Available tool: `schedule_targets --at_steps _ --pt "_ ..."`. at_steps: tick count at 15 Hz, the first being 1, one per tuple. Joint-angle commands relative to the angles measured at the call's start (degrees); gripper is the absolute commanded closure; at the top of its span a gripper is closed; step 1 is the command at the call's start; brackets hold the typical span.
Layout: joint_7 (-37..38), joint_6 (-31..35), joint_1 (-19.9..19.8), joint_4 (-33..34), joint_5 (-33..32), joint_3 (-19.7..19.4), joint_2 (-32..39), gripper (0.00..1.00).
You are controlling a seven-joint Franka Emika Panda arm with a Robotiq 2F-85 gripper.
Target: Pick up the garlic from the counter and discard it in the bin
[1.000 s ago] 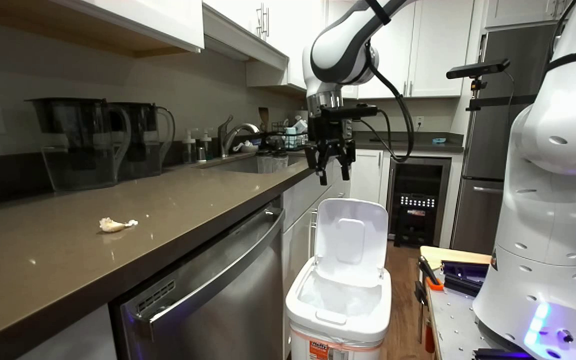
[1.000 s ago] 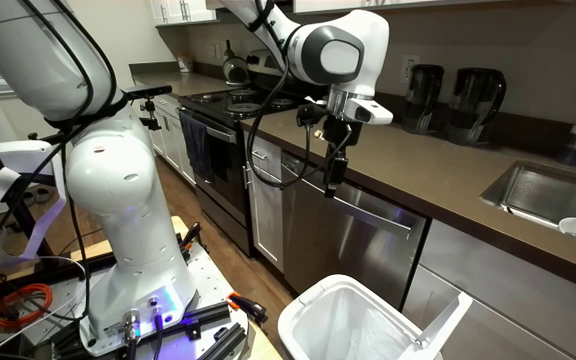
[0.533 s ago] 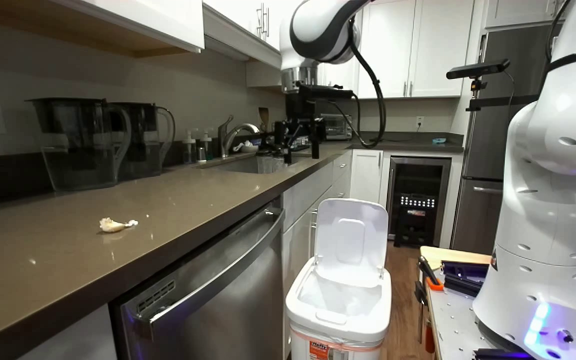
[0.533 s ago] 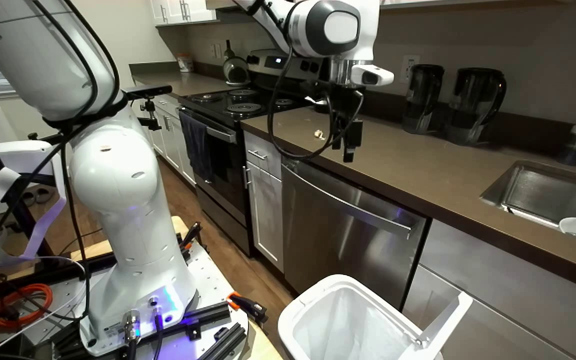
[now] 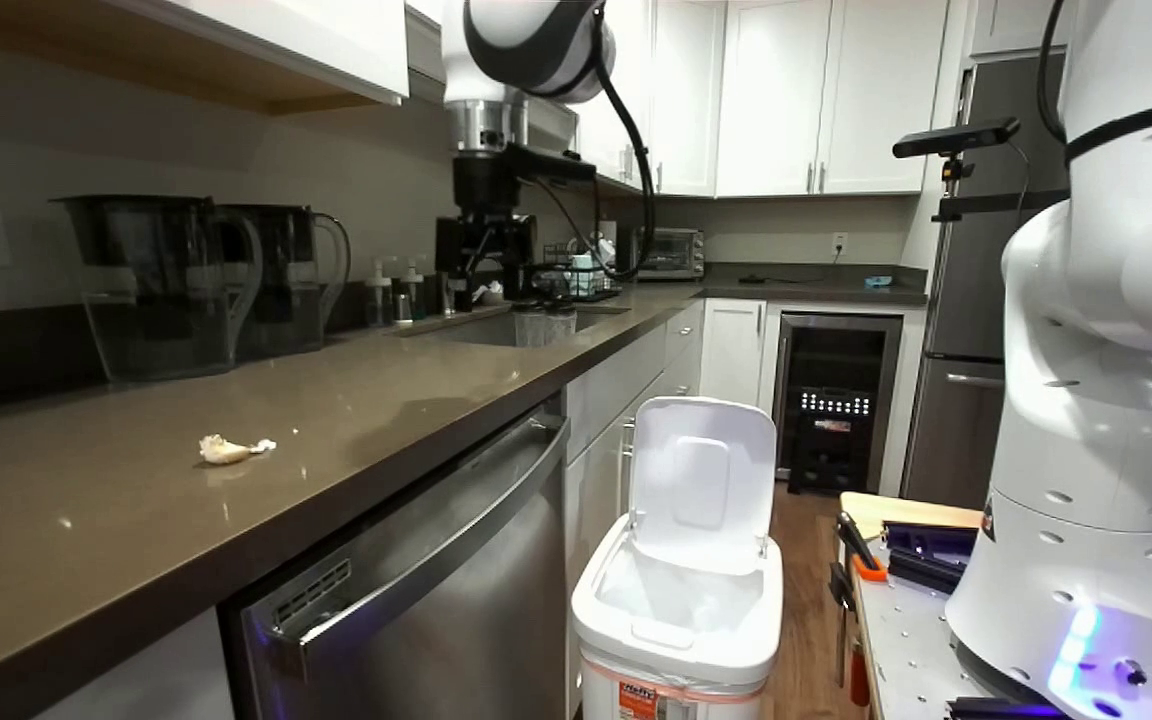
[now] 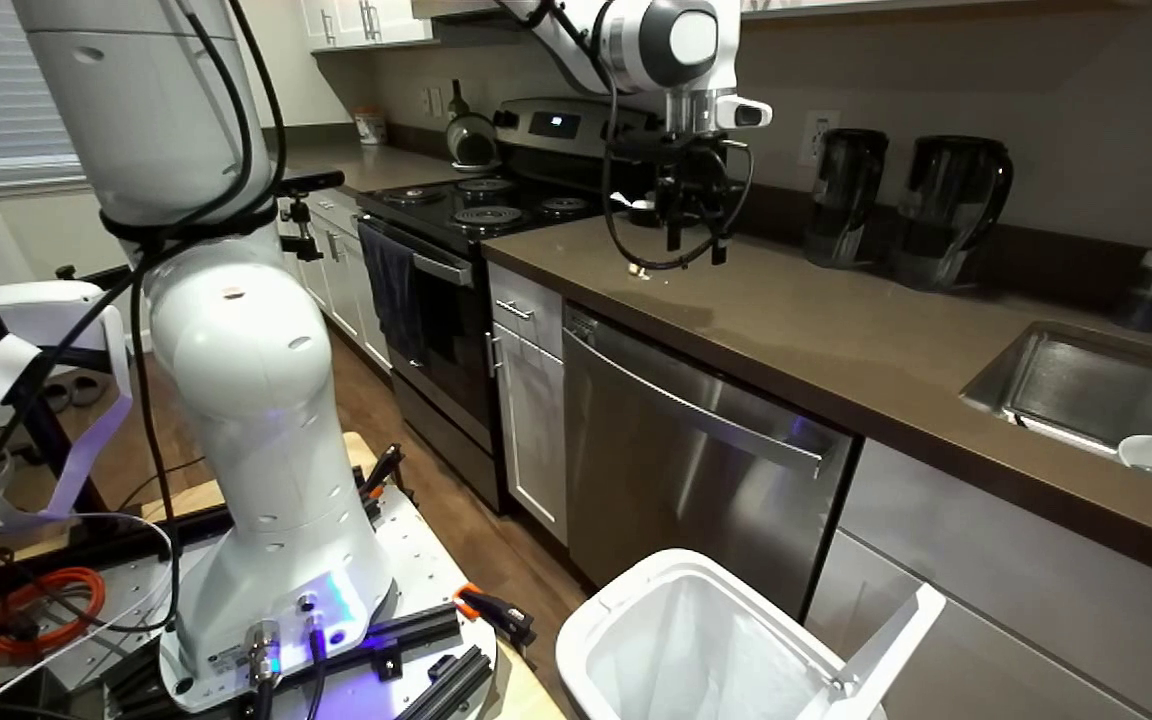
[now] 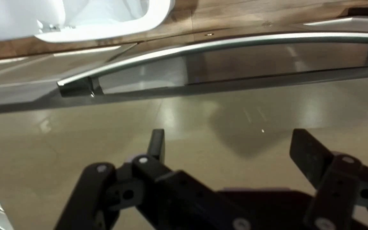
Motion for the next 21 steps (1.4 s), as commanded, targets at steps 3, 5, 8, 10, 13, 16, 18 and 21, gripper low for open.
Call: schedule_targets --at_steps 3,5,8,10,13,16,18,21 --pt "-14.02 -1.25 1.81 13.77 -0.02 1.9 11.62 0.0" --pt "-19.04 -1.07 2.08 16.64 0.37 2.94 14.09 0.0" --pt "-25.82 -1.97 2.69 19.82 0.69 4.93 16.94 0.0" --pt "-30.0 -4.13 2.81 22.13 1.72 6.61 18.98 0.0" --pt "-32.96 -7.07 3.42 25.61 2.01 8.2 21.95 0.0" --pt "-34.88 -9.14 3.85 29.46 1.46 8.87 25.12 0.0" --pt "-36.67 -10.16 3.92 32.47 1.3 9.25 27.52 0.0" --pt "-38.82 -12.5 4.16 37.71 1.63 10.0 31.56 0.0"
